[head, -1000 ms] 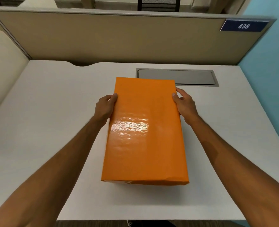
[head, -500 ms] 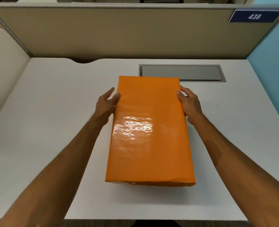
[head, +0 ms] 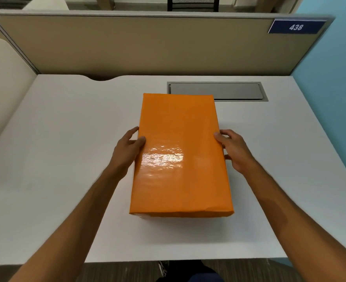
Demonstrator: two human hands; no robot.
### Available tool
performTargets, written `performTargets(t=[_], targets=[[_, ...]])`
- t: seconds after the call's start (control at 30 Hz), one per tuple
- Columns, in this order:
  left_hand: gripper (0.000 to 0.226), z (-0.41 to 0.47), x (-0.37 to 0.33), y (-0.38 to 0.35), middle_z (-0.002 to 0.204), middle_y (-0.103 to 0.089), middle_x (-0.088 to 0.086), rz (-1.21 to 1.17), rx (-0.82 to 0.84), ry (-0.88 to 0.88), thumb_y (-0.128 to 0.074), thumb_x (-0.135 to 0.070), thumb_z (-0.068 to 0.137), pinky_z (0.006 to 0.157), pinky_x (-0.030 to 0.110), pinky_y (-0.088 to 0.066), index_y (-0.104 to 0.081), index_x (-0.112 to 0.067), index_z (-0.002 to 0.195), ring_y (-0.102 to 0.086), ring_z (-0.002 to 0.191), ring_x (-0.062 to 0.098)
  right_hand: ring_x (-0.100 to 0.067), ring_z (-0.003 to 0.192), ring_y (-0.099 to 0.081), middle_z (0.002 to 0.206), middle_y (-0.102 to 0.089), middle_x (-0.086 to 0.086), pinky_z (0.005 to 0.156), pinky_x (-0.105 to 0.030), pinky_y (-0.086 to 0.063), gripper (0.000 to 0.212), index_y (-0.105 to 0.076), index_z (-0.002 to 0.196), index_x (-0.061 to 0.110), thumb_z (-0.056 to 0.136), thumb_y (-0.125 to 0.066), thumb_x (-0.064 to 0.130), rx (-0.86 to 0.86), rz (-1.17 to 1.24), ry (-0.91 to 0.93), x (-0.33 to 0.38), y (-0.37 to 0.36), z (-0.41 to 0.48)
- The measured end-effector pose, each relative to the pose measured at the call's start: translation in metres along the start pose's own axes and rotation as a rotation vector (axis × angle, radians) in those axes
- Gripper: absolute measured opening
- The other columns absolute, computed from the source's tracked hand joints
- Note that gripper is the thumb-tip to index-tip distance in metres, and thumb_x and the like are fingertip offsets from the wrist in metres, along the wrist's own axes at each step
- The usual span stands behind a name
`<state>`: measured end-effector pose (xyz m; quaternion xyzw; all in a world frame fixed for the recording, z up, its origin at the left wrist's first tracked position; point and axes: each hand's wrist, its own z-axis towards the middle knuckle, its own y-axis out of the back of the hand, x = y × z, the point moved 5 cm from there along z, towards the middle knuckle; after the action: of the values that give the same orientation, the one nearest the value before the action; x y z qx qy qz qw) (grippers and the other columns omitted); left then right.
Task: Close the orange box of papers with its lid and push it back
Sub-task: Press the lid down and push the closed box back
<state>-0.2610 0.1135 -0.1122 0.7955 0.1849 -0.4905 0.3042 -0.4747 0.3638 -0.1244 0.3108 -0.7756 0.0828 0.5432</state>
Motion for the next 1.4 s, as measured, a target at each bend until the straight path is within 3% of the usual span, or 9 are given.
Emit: performTargets(t=[0.1, 0.2, 0.3, 0.37, 0.53, 0.8, 1.03, 1.23, 1.4], targets=[[0.068, -0.027, 0.018, 0.000, 0.133, -0.061, 0.003, -0.033, 0.083, 0.027, -0.060, -0.049, 0.091, 0.076, 0.039, -0.056, -0.032, -0.040, 0.152, -0.067, 0.102, 0.020, -0.019, 0.106, -0.063, 0.119, -0.064, 0.000, 0.083, -0.046, -0.055, 0.052, -0.047, 0.139, 0.027, 0.092, -0.064, 0.039, 0.021, 0.018, 0.005, -0.014, 0.004, -0.027], [0.087, -0.048, 0.032, -0.002, 0.128, -0.056, -0.005, -0.032, 0.171, 0.080, -0.066, -0.059, 0.078, 0.057, 0.024, -0.056, -0.022, -0.049, 0.152, -0.065, 0.095, 0.010, -0.021, 0.110, -0.061, 0.125, -0.061, -0.001, 0.085, -0.047, -0.054, 0.056, -0.046, 0.138, 0.026, 0.088, -0.068, 0.039, 0.032, 0.032, -0.011, -0.028, 0.006, -0.050], [0.093, -0.056, 0.041, -0.003, 0.119, -0.056, -0.015, -0.047, 0.249, 0.123, -0.072, -0.056, 0.076, 0.053, 0.025, -0.058, -0.015, -0.057, 0.150, -0.067, 0.096, 0.013, -0.021, 0.110, -0.062, 0.127, -0.060, -0.002, 0.082, -0.046, -0.055, 0.056, -0.048, 0.135, 0.026, 0.086, -0.070, 0.040, 0.061, 0.065, -0.038, -0.037, 0.003, -0.067], [0.094, -0.058, 0.041, -0.002, 0.117, -0.057, -0.019, -0.046, 0.276, 0.118, -0.072, -0.055, 0.076, 0.055, 0.027, -0.059, -0.015, -0.058, 0.150, -0.068, 0.097, 0.014, -0.021, 0.109, -0.062, 0.127, -0.061, -0.001, 0.080, -0.045, -0.055, 0.056, -0.047, 0.137, 0.028, 0.087, -0.068, 0.042, 0.074, 0.085, -0.056, -0.040, 0.000, -0.074], [0.093, -0.061, 0.036, -0.001, 0.129, -0.055, -0.010, -0.049, 0.252, 0.112, -0.071, -0.054, 0.078, 0.058, 0.029, -0.059, -0.015, -0.053, 0.152, -0.067, 0.099, 0.014, -0.021, 0.110, -0.063, 0.129, -0.061, 0.004, 0.091, -0.054, -0.051, 0.060, -0.045, 0.140, 0.031, 0.086, -0.066, 0.049, 0.126, 0.136, -0.107, -0.042, -0.008, -0.081], [0.094, -0.060, 0.031, 0.004, 0.134, -0.055, -0.004, -0.078, 0.202, 0.122, -0.072, -0.054, 0.074, 0.069, 0.039, -0.058, -0.021, -0.050, 0.152, -0.066, 0.104, 0.022, -0.025, 0.104, -0.066, 0.122, -0.065, 0.000, 0.084, -0.053, -0.054, 0.074, -0.050, 0.134, 0.028, 0.069, -0.079, 0.046, 0.140, 0.133, -0.088, -0.029, -0.008, -0.070], [0.094, -0.053, 0.014, 0.029, 0.136, -0.053, -0.005, -0.091, 0.106, 0.107, -0.072, -0.054, 0.072, 0.089, 0.057, -0.053, -0.023, -0.048, 0.152, -0.063, 0.112, 0.029, -0.024, 0.103, -0.065, 0.122, -0.063, 0.000, 0.083, -0.053, -0.054, 0.064, -0.049, 0.135, 0.027, 0.078, -0.076, 0.041, 0.189, 0.108, -0.046, -0.002, -0.027, -0.047], [0.091, -0.055, 0.009, 0.064, 0.137, -0.055, -0.002, -0.144, -0.017, 0.095, -0.074, -0.051, 0.075, 0.091, 0.059, -0.051, -0.026, -0.047, 0.152, -0.064, 0.109, 0.028, -0.021, 0.101, -0.066, 0.119, -0.065, 0.001, 0.072, -0.044, -0.054, 0.058, -0.051, 0.129, 0.030, 0.078, -0.077, 0.042, 0.274, 0.094, 0.001, 0.027, -0.061, -0.032], [0.083, -0.061, 0.009, 0.096, 0.140, -0.058, 0.006, -0.165, -0.128, 0.079, -0.072, -0.044, 0.082, 0.096, 0.064, -0.050, -0.029, -0.044, 0.152, -0.064, 0.114, 0.034, -0.021, 0.100, -0.066, 0.116, -0.066, 0.005, 0.066, -0.041, -0.055, 0.065, -0.053, 0.125, 0.033, 0.067, -0.079, 0.049, 0.332, 0.082, 0.021, 0.045, -0.095, -0.022]])
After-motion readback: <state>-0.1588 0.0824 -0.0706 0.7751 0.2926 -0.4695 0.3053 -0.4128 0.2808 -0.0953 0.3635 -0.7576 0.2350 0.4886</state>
